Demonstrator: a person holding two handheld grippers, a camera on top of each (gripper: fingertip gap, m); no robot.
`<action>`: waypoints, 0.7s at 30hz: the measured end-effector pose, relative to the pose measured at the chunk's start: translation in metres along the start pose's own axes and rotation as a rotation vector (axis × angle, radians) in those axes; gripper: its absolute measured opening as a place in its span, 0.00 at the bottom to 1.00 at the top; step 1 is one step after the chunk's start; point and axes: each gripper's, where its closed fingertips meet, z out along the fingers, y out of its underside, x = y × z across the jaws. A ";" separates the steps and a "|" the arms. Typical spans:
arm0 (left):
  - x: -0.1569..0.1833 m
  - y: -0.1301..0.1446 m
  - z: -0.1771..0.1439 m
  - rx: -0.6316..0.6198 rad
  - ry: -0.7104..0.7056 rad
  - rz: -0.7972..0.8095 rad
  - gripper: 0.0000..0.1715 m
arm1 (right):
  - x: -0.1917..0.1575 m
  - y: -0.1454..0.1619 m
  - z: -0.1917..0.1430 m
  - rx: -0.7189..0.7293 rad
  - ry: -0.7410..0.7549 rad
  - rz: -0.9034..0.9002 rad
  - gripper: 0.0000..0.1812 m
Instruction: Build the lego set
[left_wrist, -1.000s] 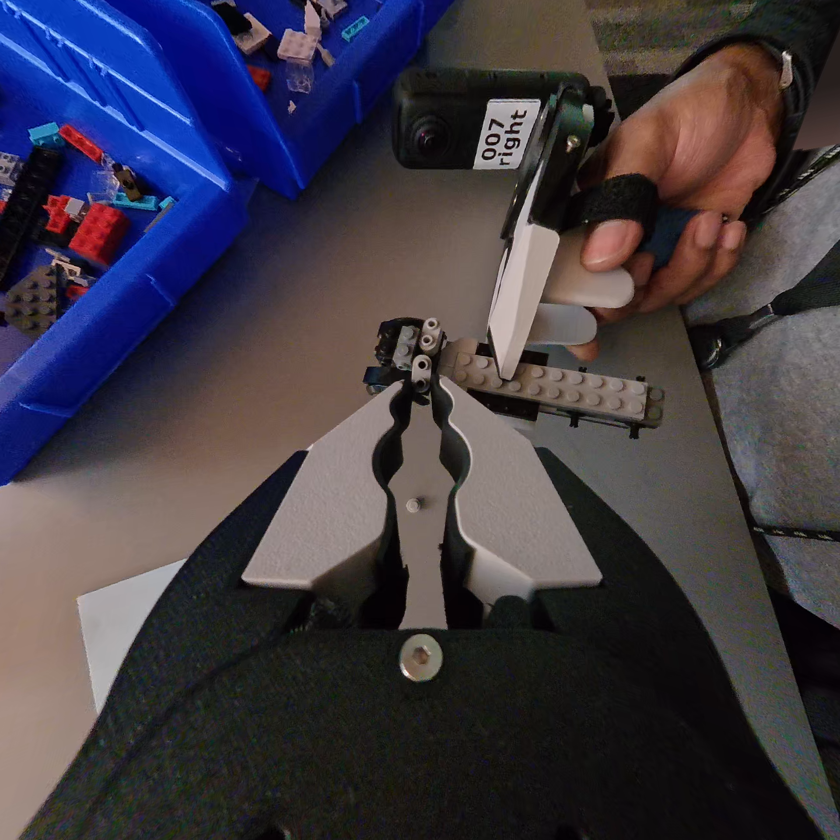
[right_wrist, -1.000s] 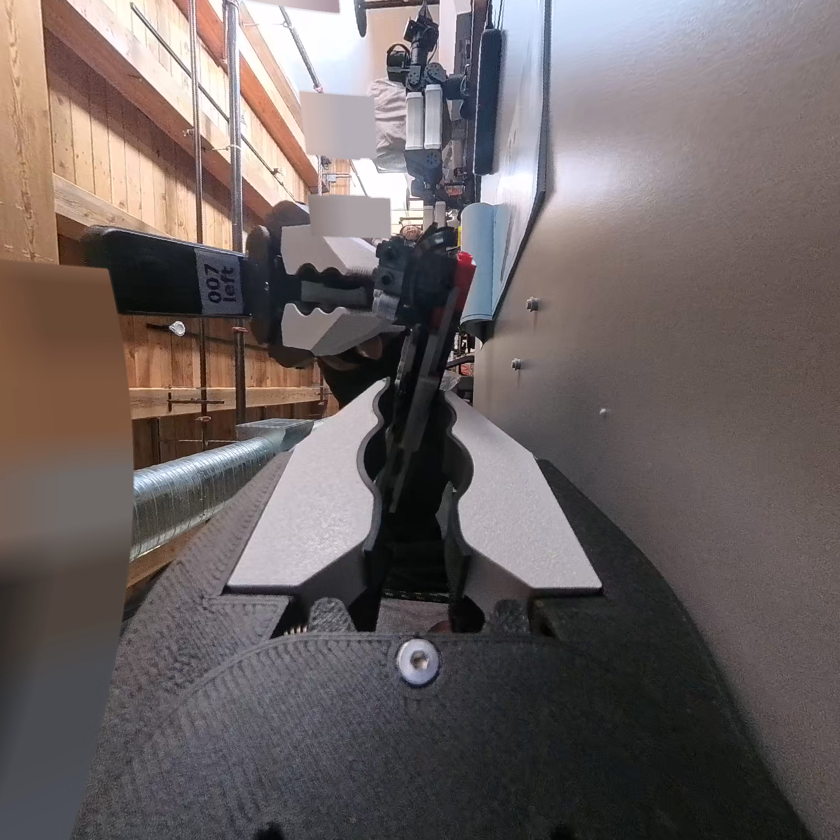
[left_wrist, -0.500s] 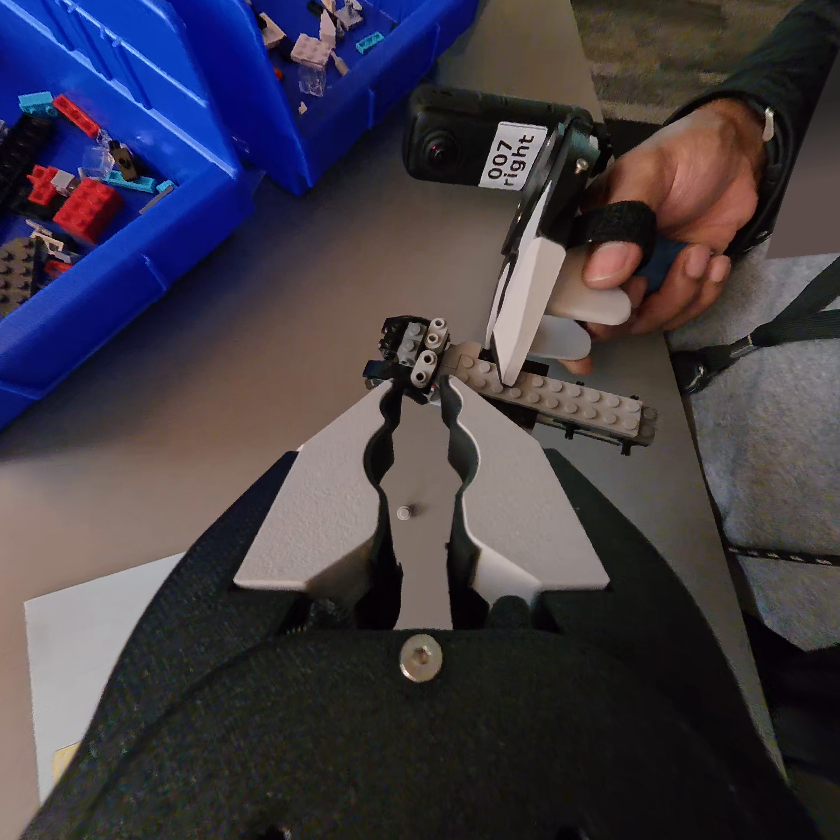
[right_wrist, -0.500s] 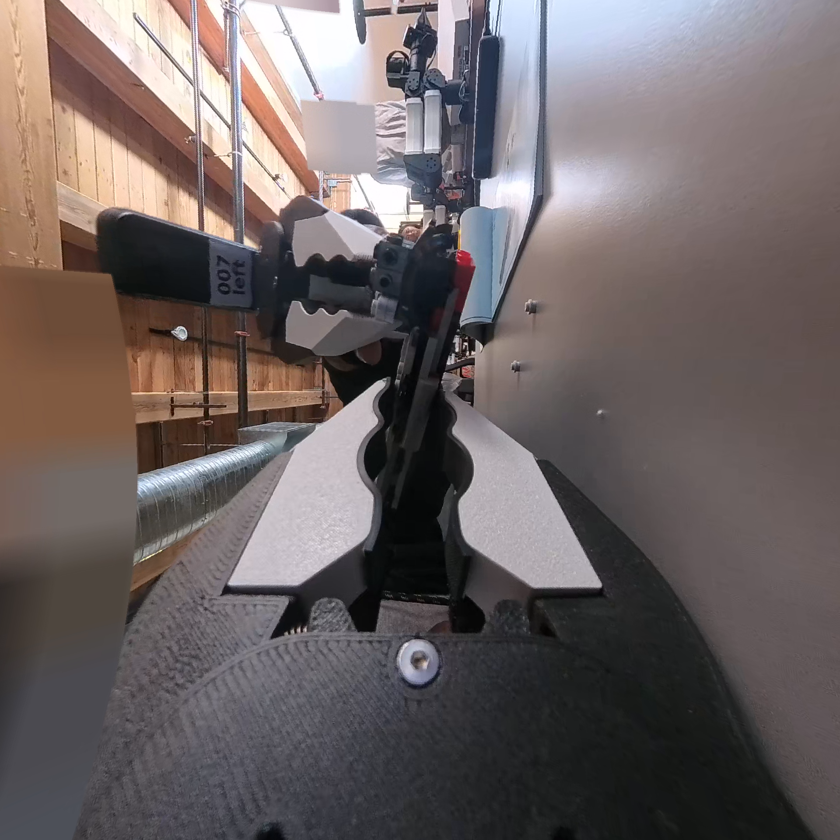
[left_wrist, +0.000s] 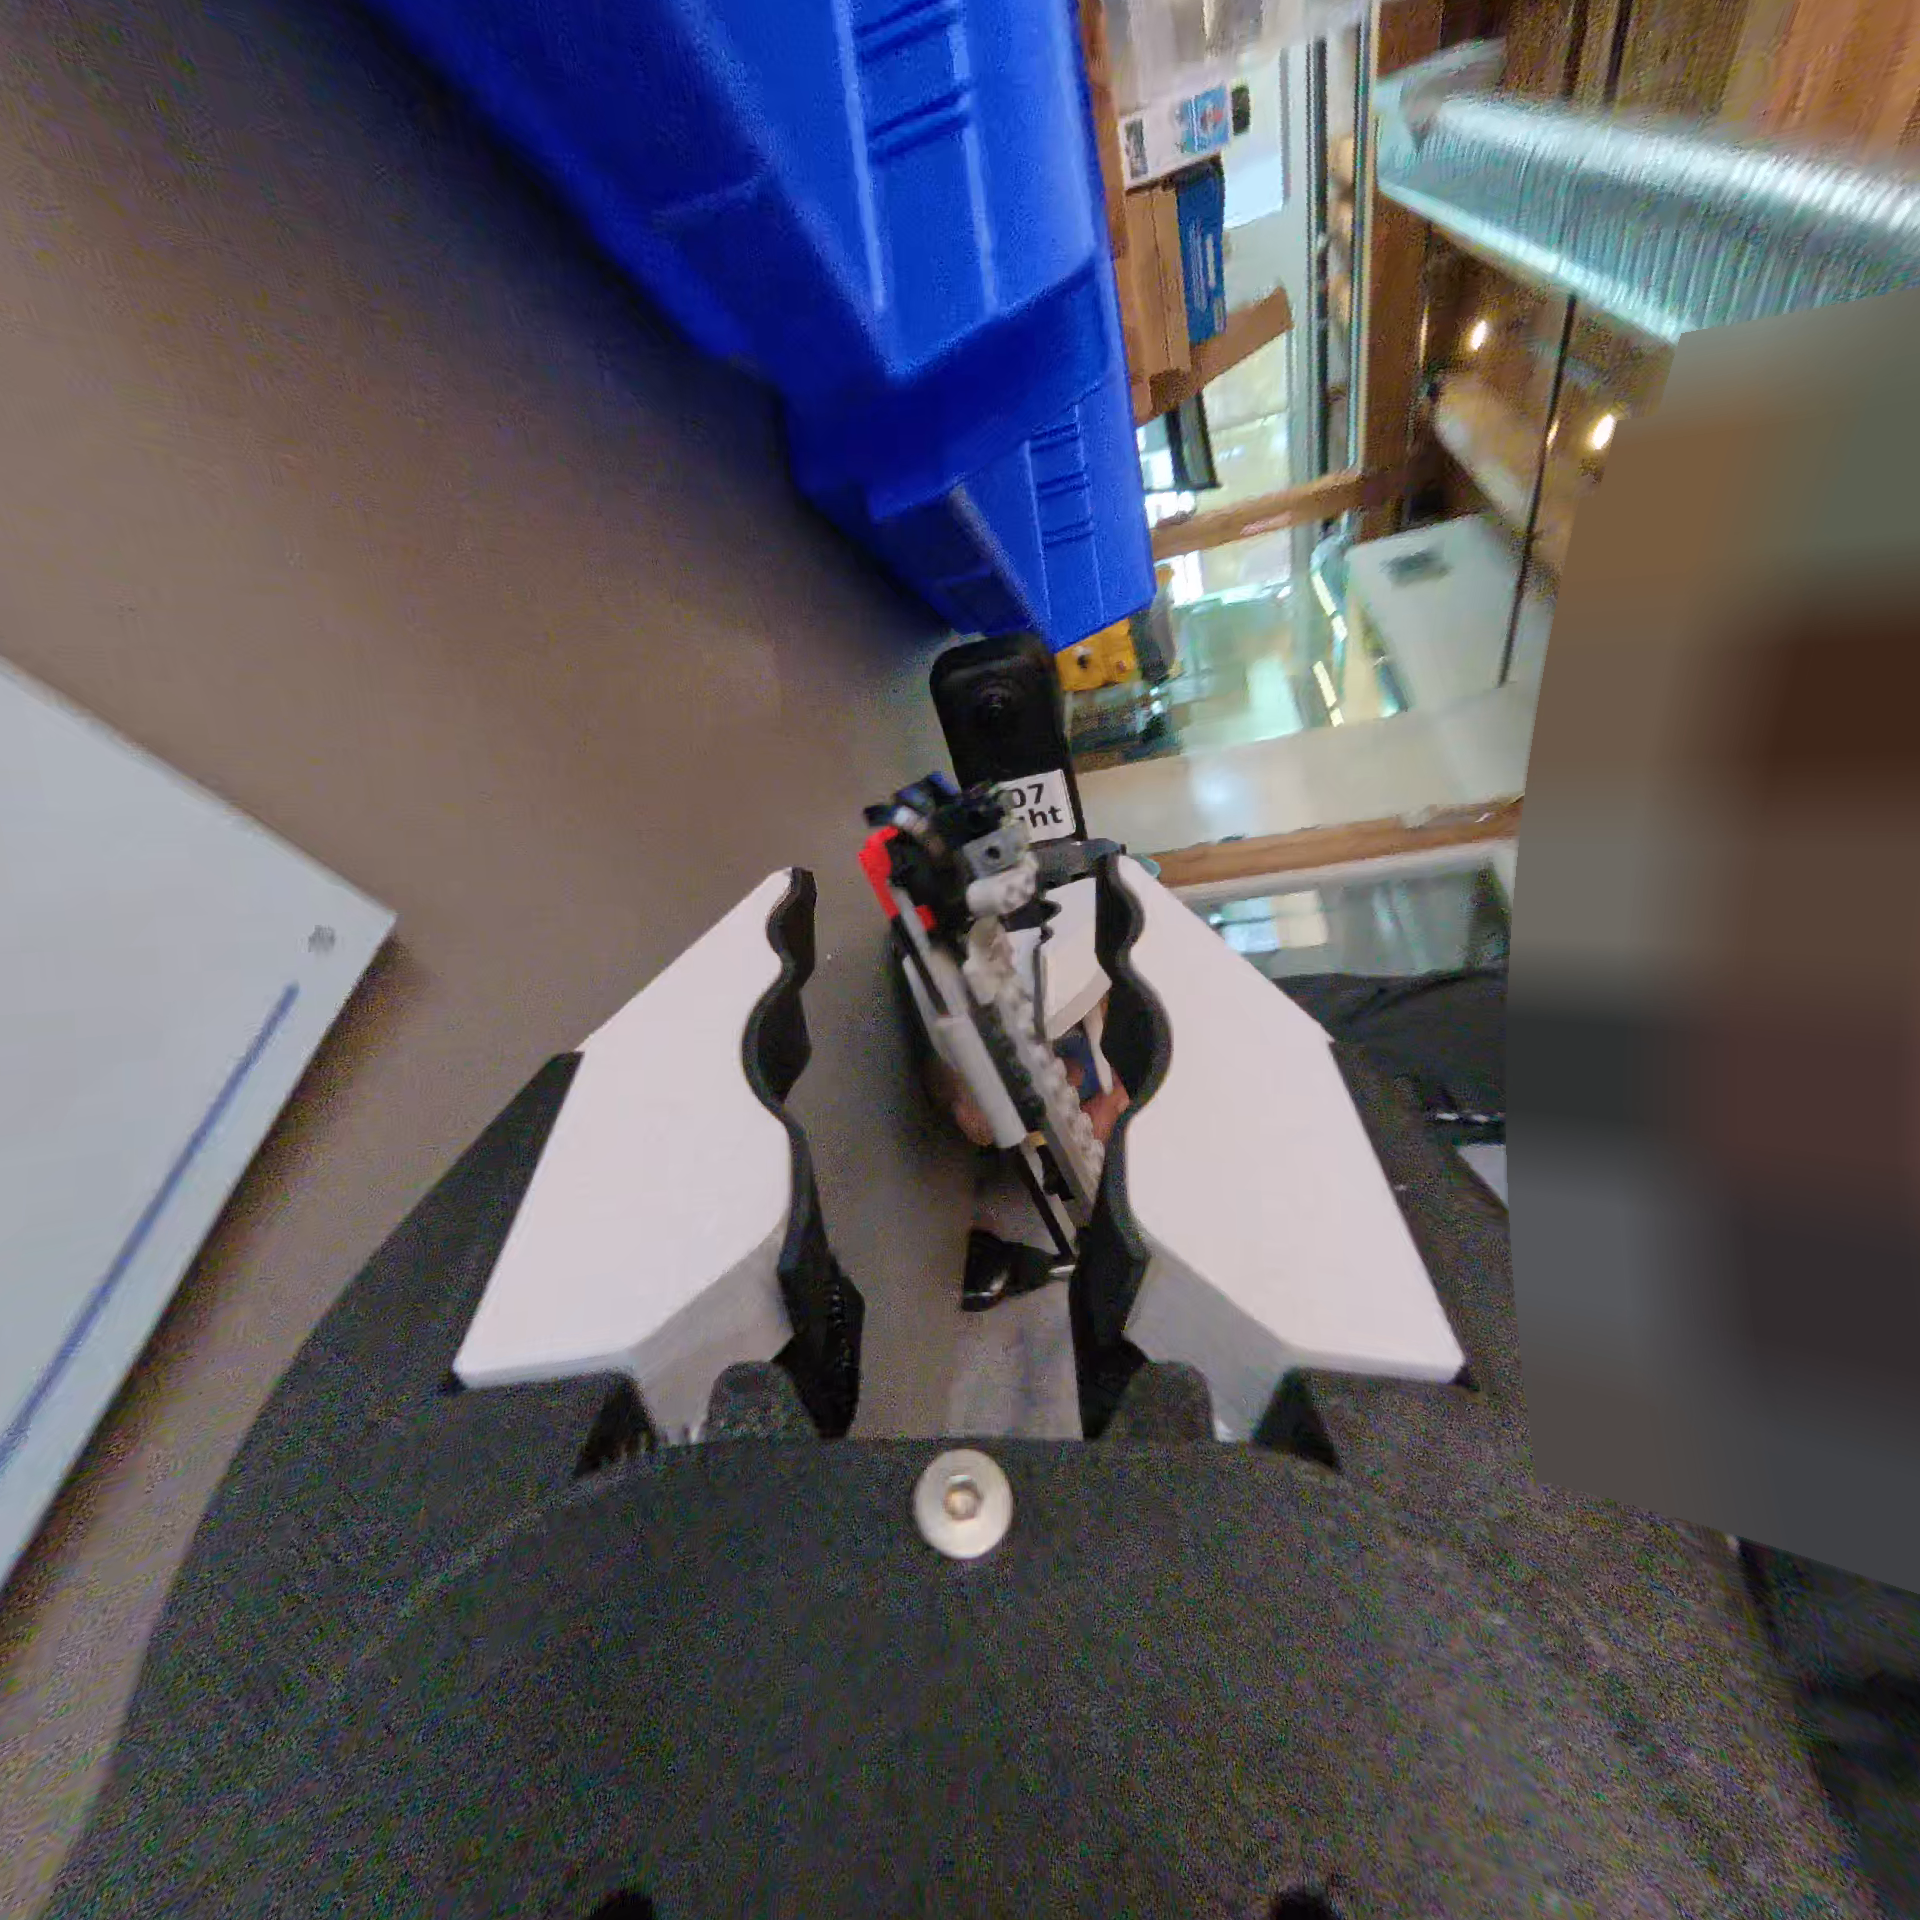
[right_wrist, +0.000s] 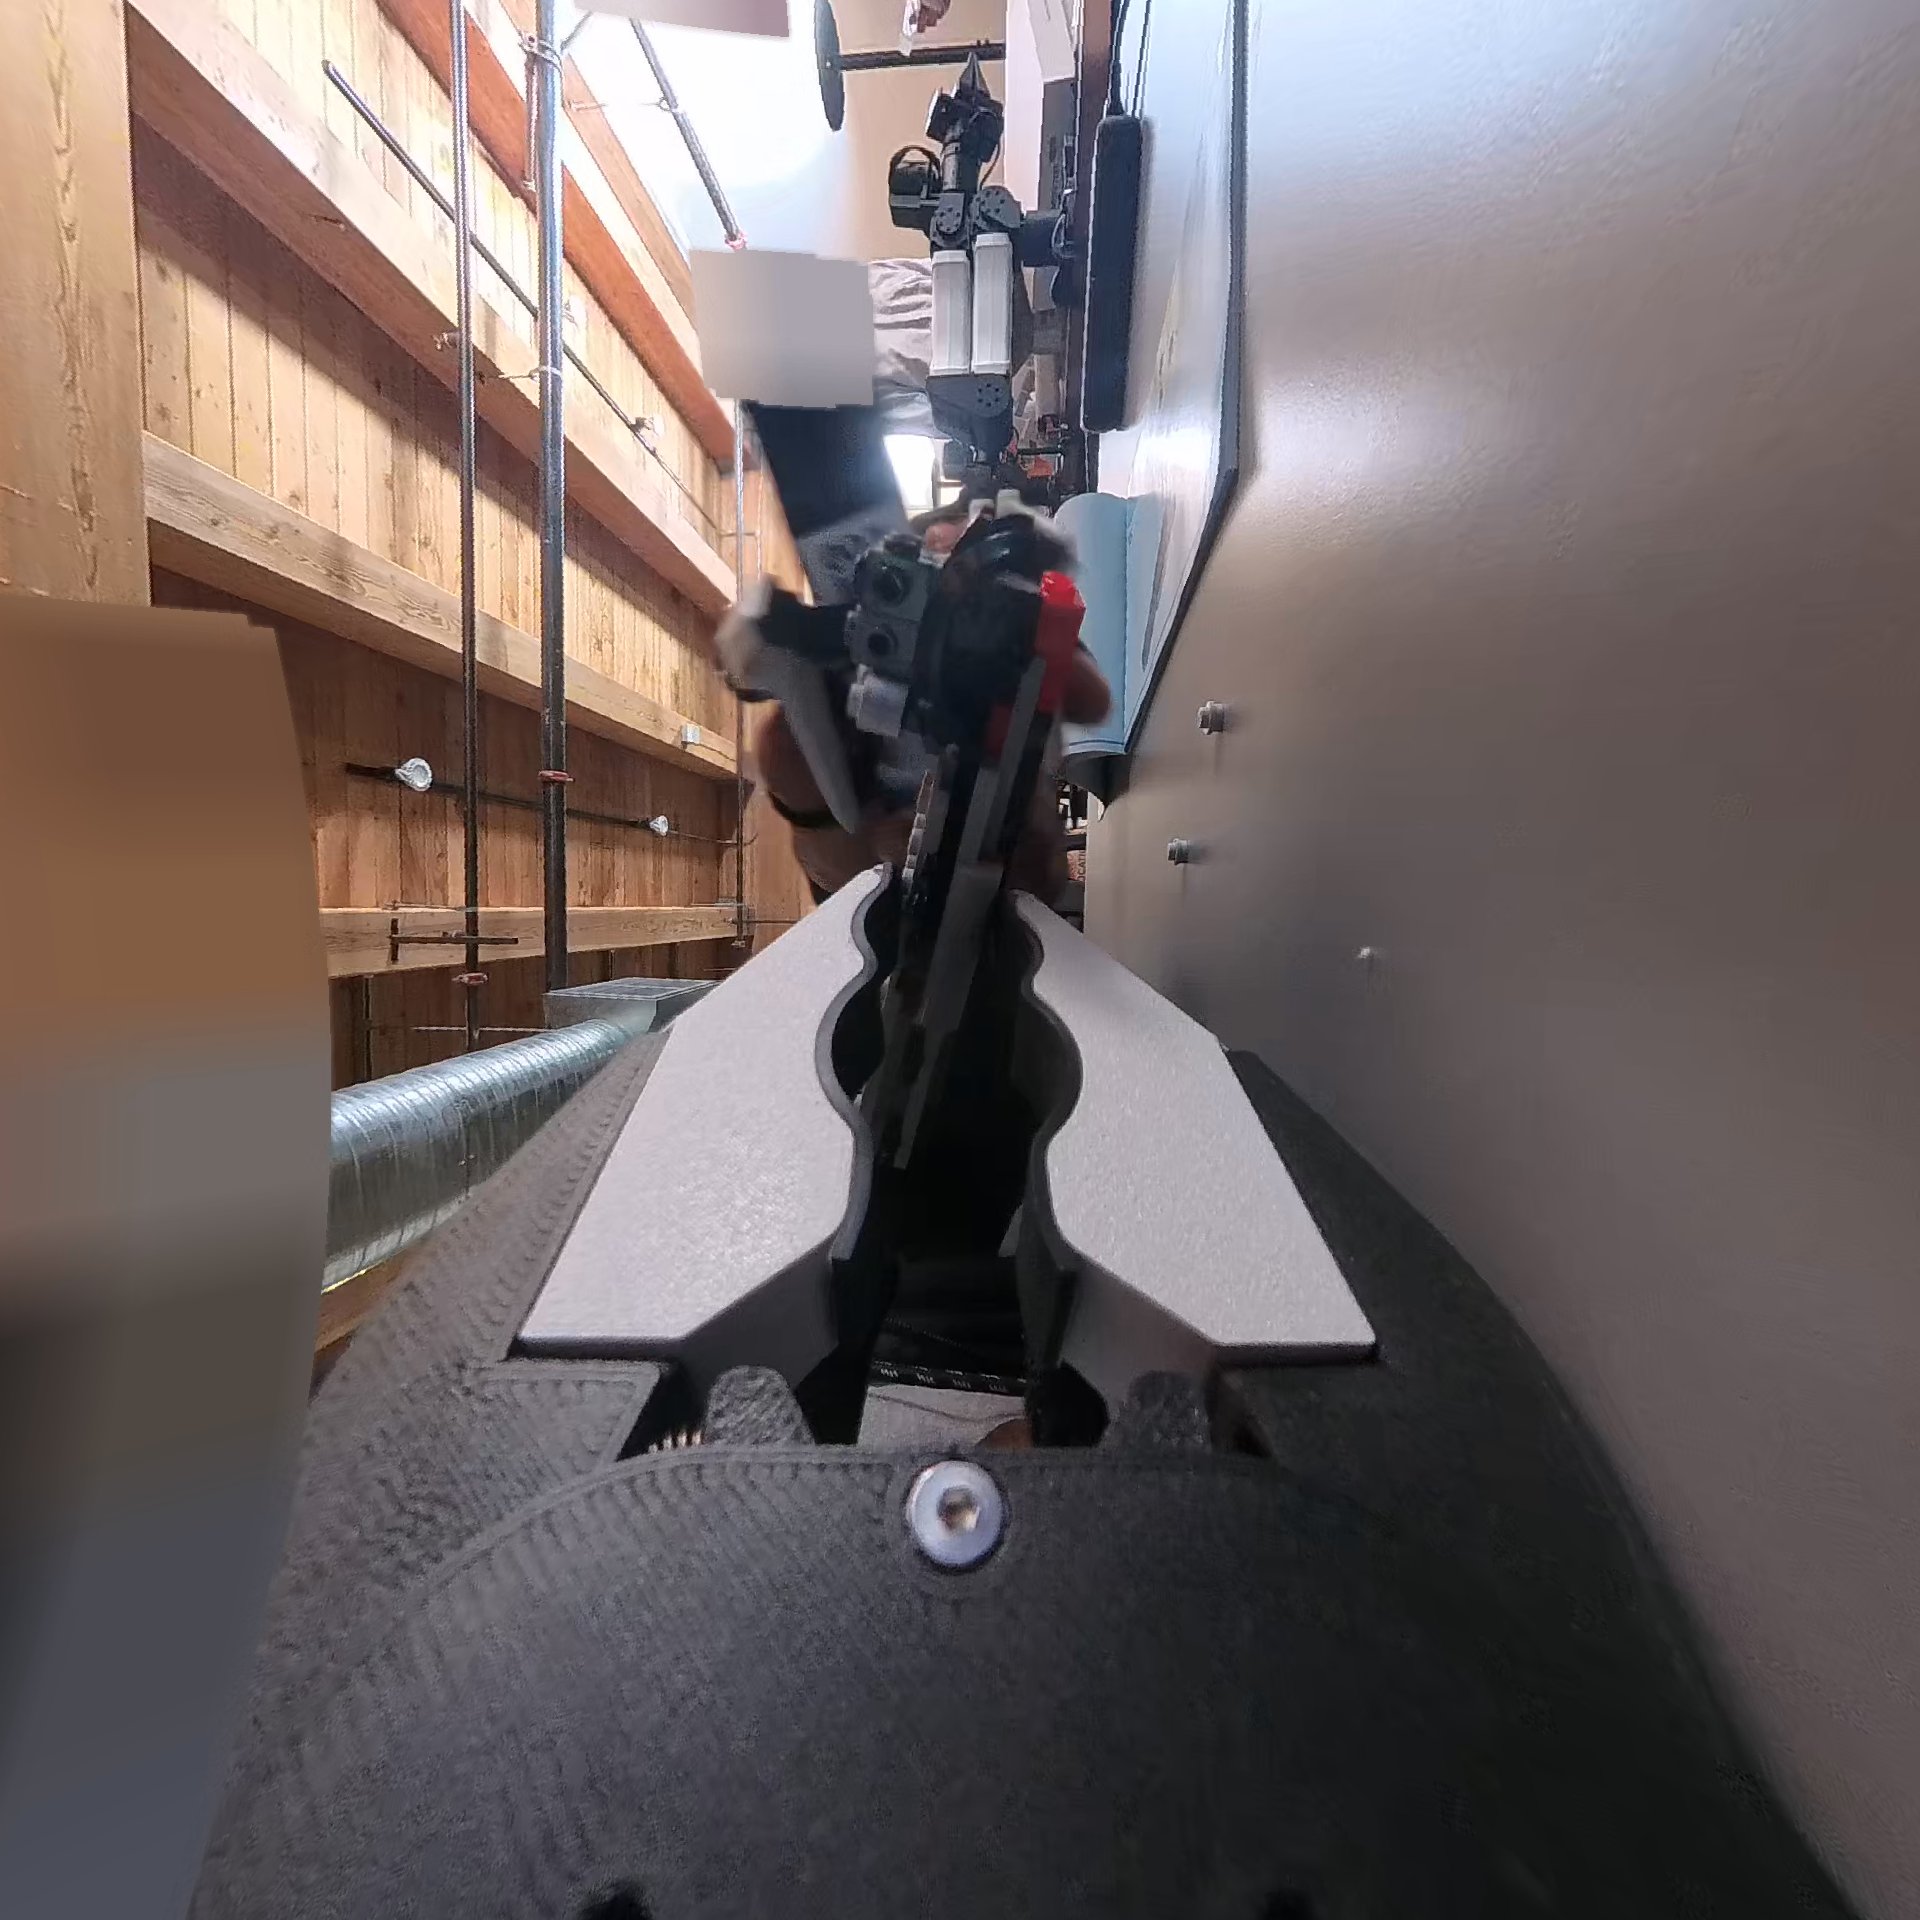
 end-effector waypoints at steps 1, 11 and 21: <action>-0.003 0.004 0.002 0.006 0.013 -0.043 0.32 | 0.000 0.000 0.000 -0.001 0.001 -0.002 0.10; 0.000 0.014 0.013 0.036 0.101 -0.135 0.26 | 0.001 0.001 0.001 -0.004 0.013 -0.021 0.10; 0.000 0.018 0.018 0.058 0.132 -0.178 0.22 | 0.002 0.001 0.001 -0.002 0.020 -0.031 0.10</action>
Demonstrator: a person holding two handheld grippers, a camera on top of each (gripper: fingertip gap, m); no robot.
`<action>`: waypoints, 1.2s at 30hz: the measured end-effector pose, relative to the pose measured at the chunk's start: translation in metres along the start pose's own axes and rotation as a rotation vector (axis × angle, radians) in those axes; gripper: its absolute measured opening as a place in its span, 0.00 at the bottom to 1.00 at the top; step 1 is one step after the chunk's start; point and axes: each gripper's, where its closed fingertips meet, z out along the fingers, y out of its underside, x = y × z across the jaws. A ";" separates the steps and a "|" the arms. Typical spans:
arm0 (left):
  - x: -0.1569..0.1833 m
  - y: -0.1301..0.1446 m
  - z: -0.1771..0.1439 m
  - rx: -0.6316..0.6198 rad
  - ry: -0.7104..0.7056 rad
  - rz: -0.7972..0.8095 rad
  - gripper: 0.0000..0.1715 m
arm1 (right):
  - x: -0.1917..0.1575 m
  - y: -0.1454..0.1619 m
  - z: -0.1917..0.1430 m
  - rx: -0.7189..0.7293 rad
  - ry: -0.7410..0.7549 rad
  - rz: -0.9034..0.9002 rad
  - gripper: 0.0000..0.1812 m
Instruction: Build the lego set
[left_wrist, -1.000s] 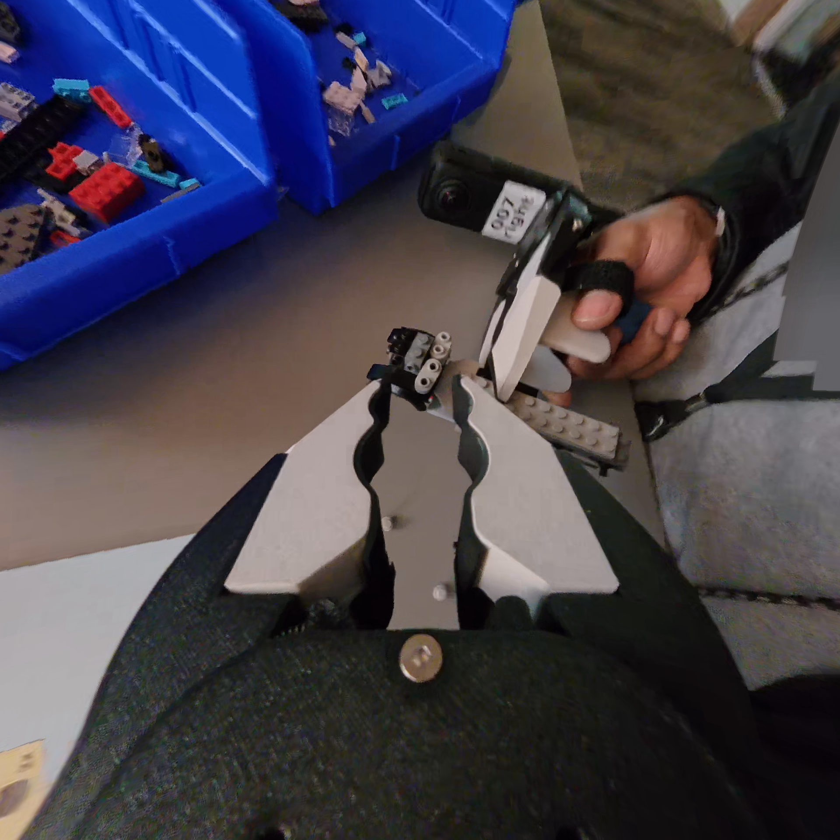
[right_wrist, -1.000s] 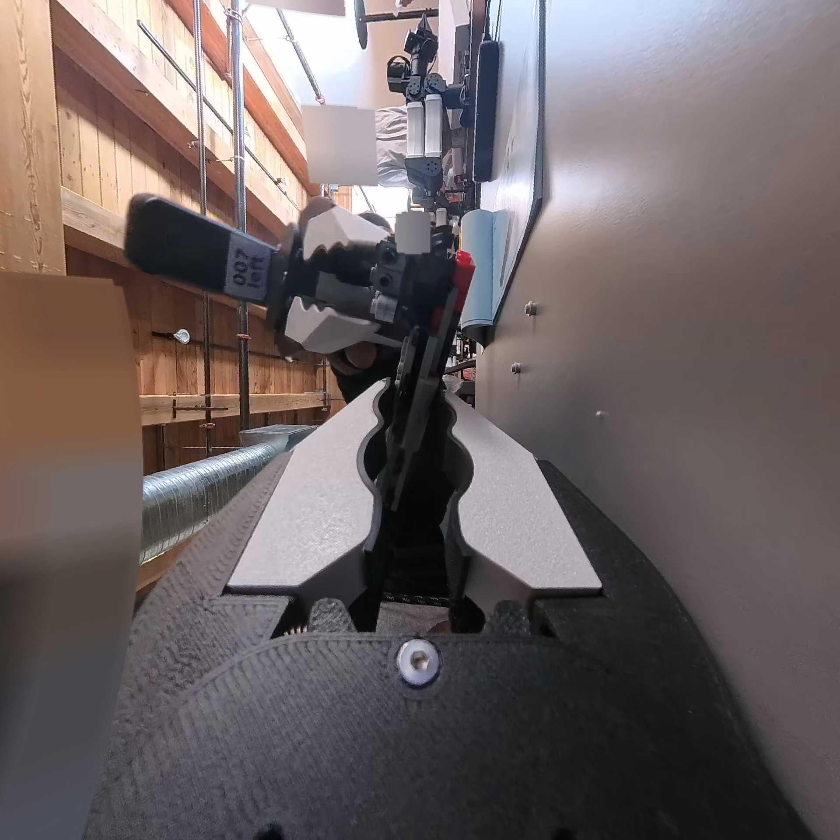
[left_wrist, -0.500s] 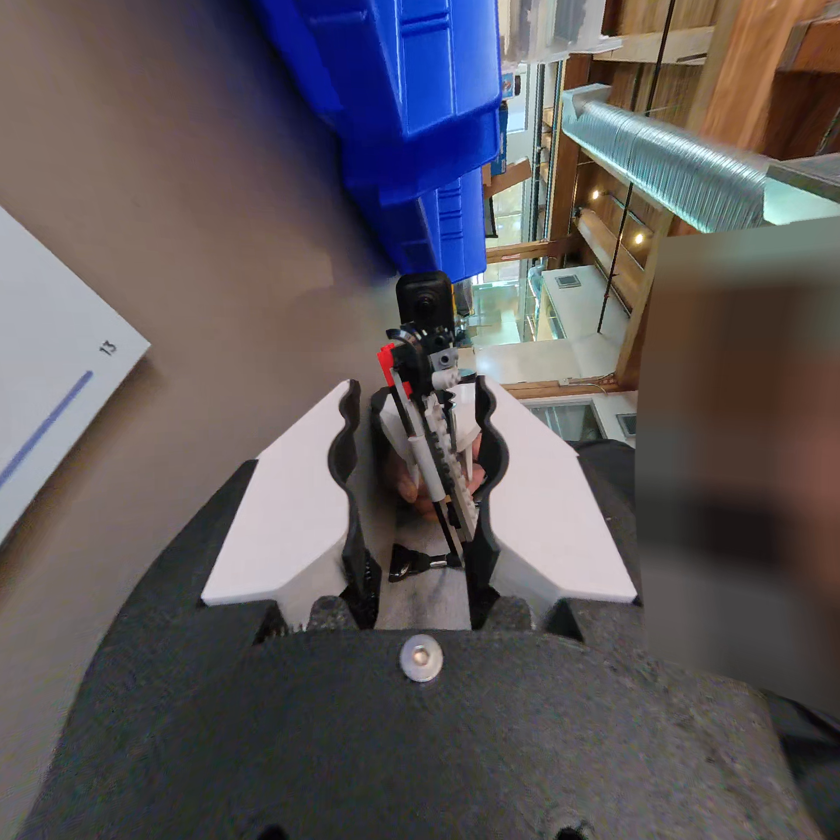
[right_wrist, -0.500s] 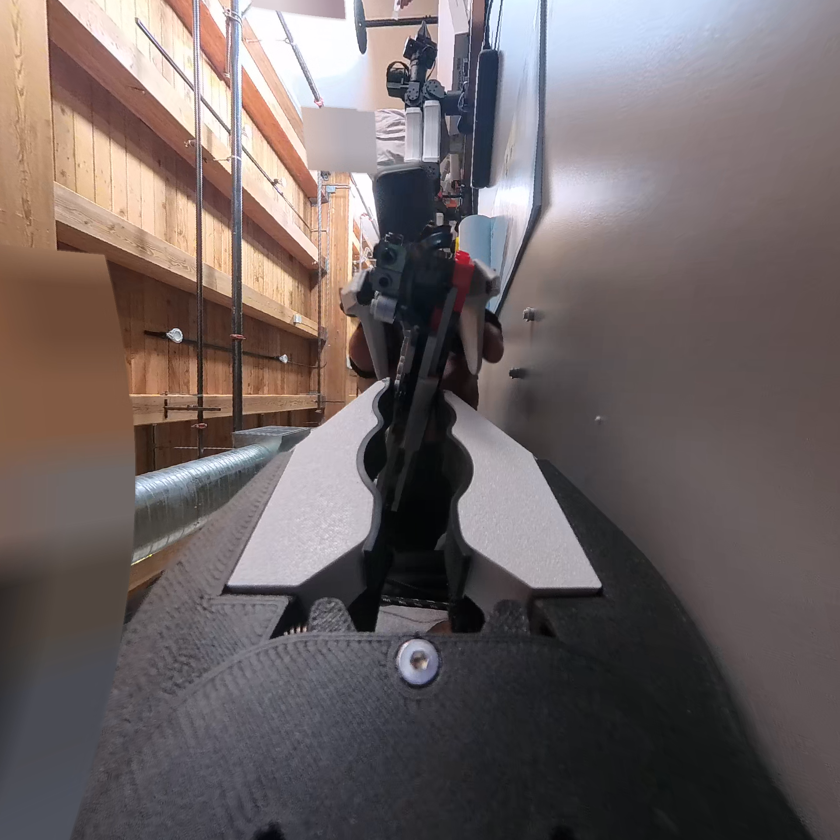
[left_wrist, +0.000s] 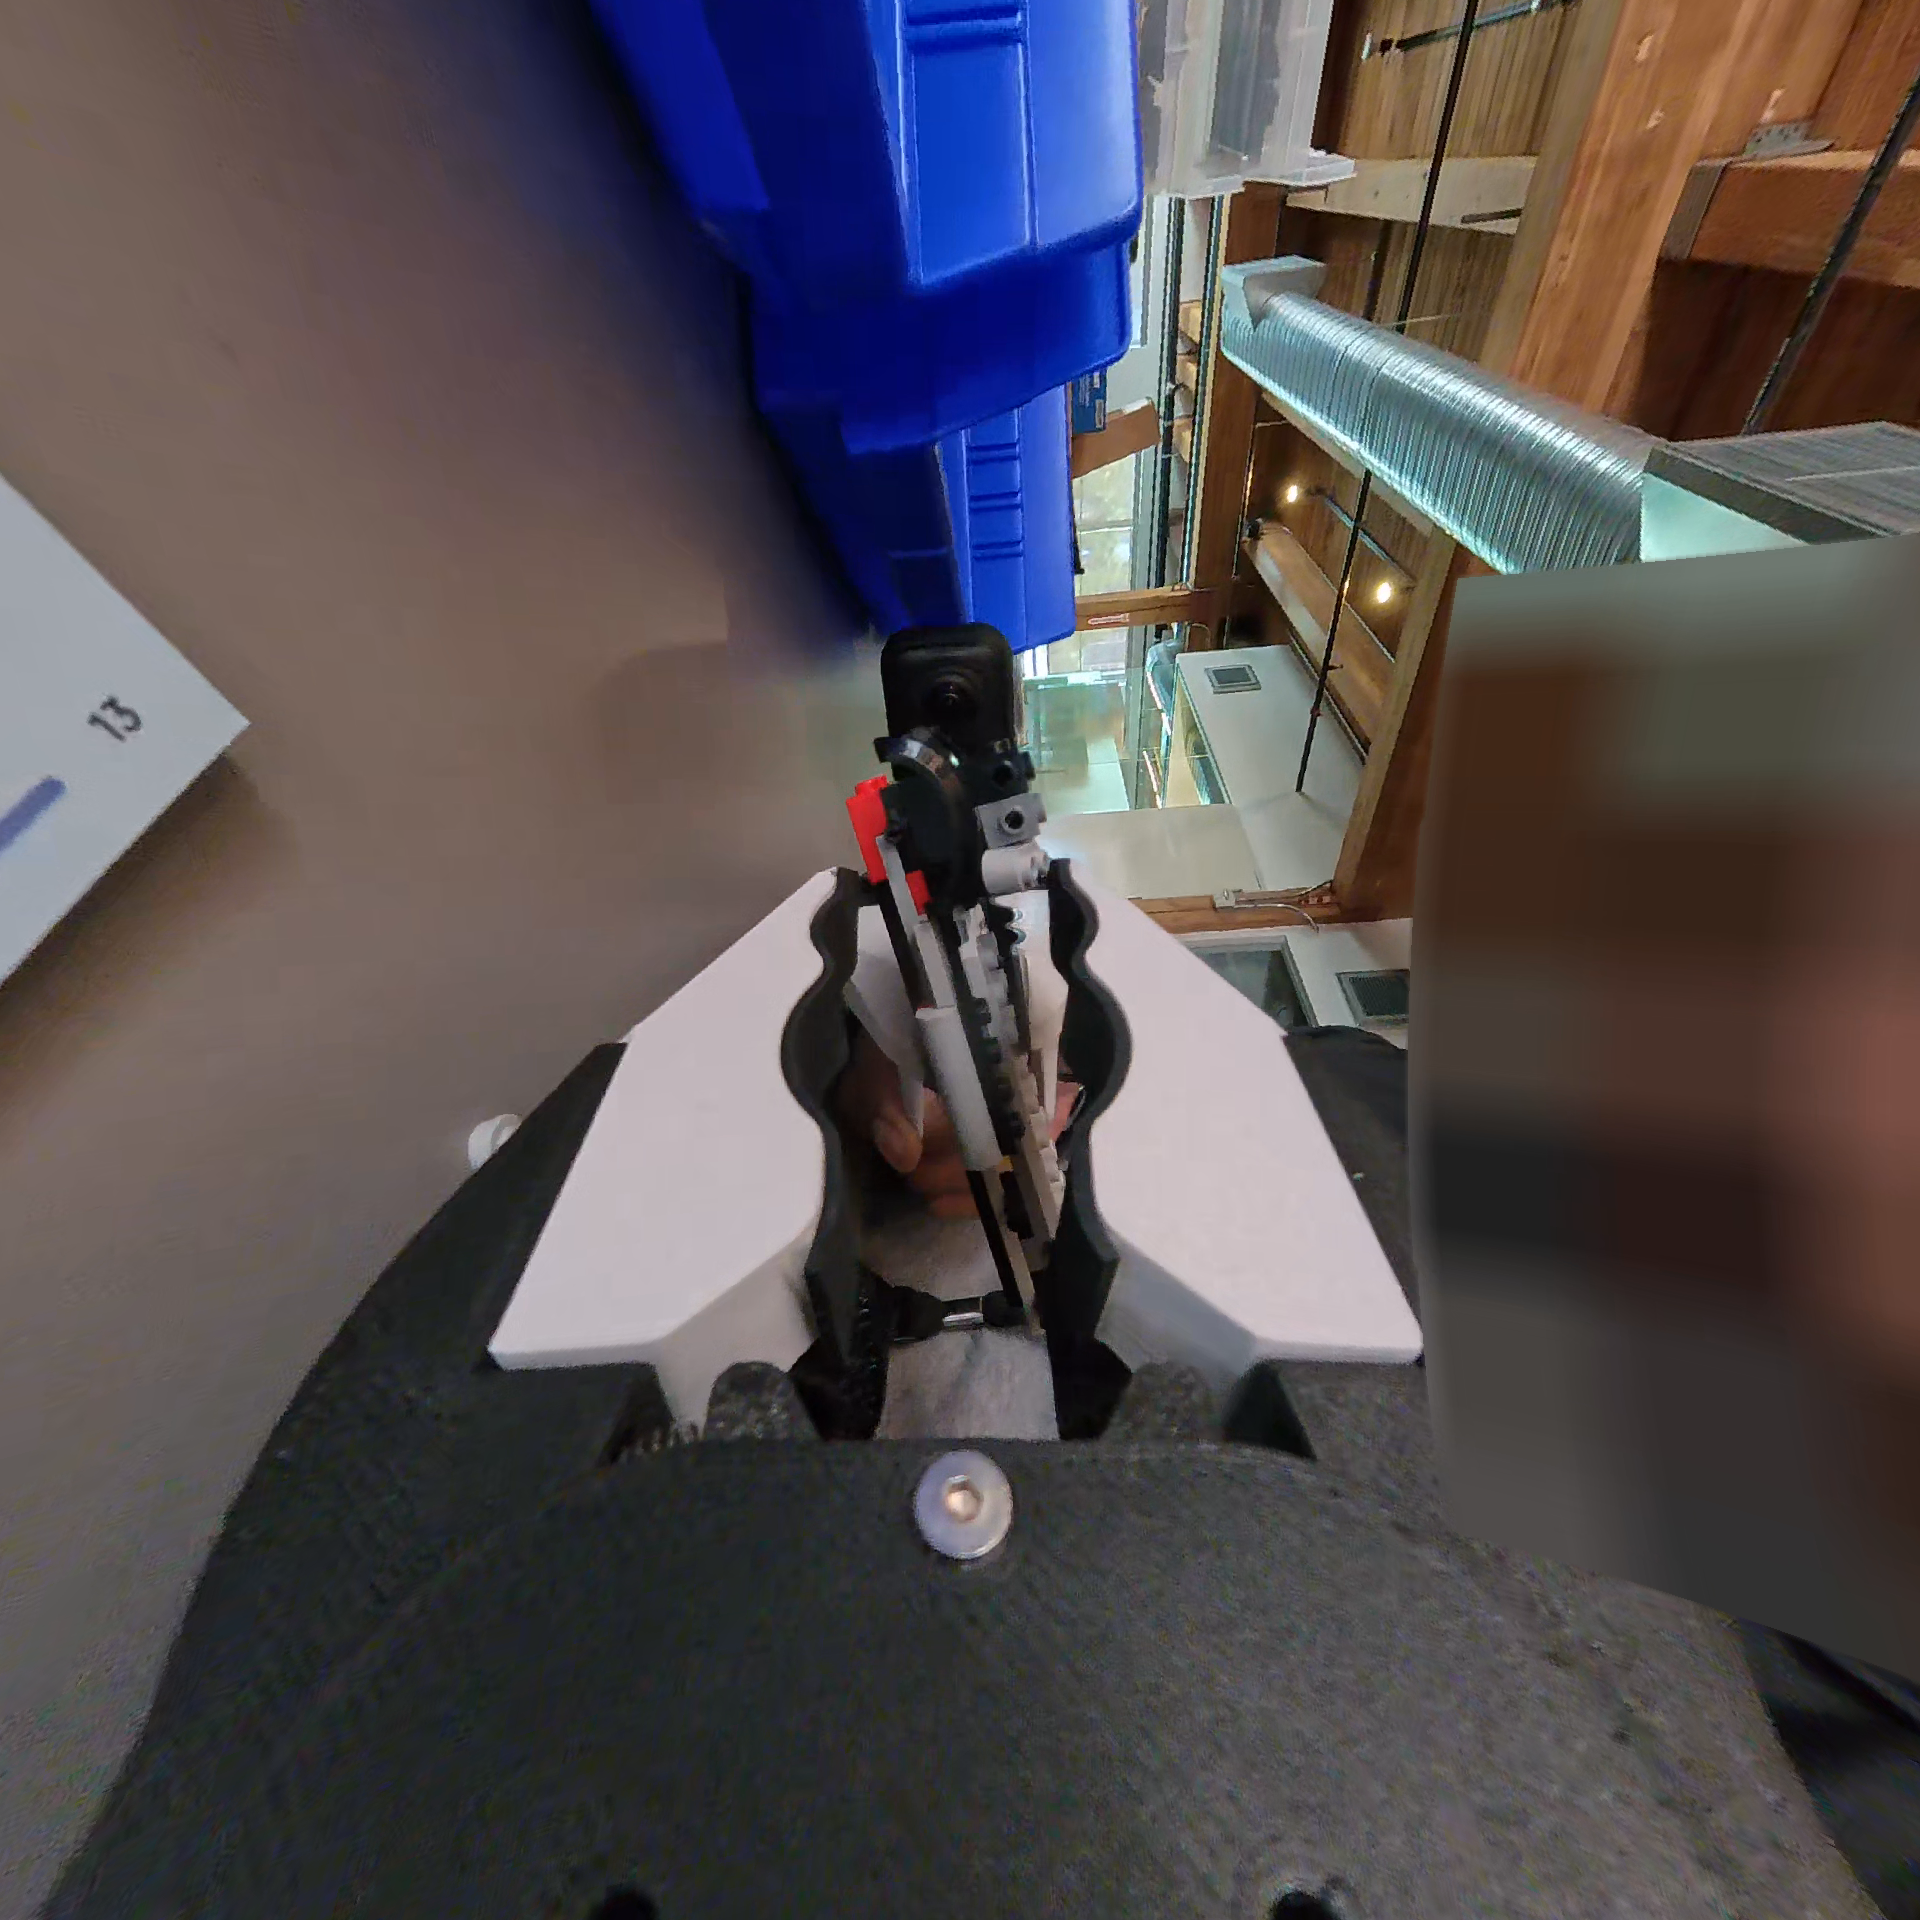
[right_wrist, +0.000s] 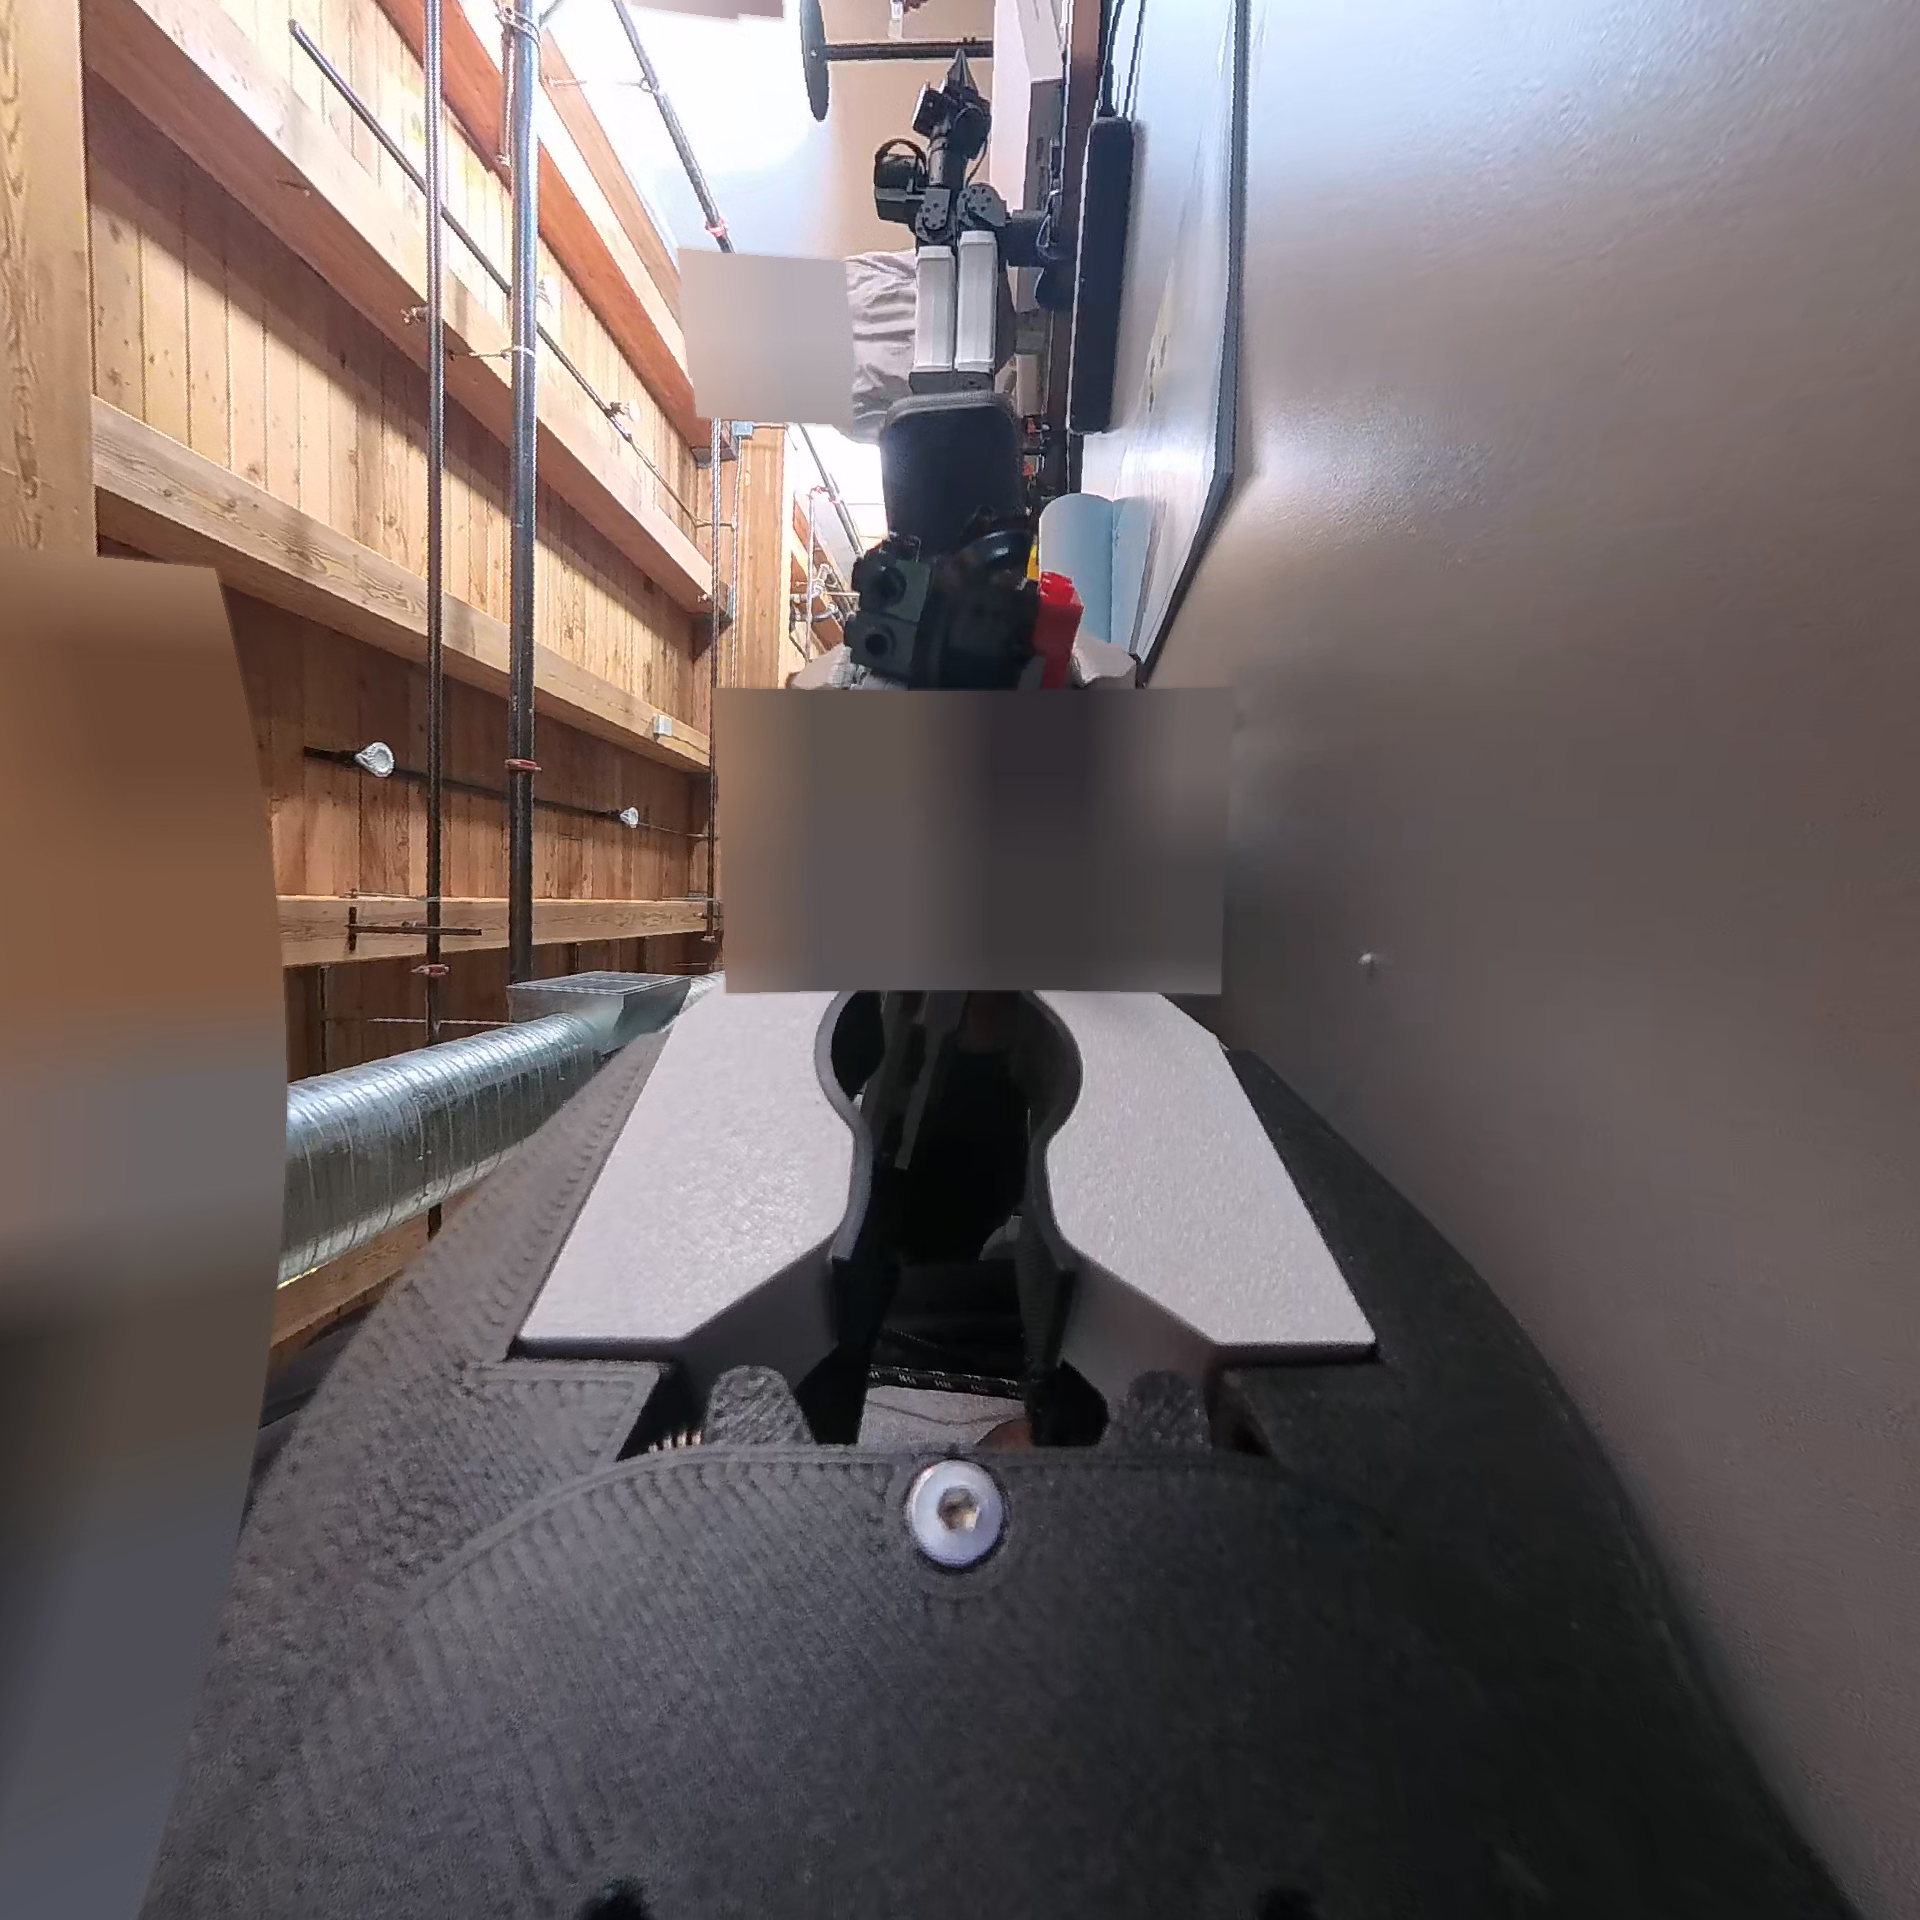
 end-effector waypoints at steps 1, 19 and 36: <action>0.000 0.000 0.000 0.004 0.002 -0.003 0.22 | 0.000 0.000 0.000 0.000 0.001 -0.001 0.10; 0.001 0.005 0.001 0.035 0.015 -0.026 0.20 | 0.005 0.007 0.005 -0.038 0.056 -0.062 0.10; -0.006 0.010 0.001 -0.022 -0.029 0.021 0.19 | 0.010 0.012 0.008 -0.079 0.092 -0.081 0.10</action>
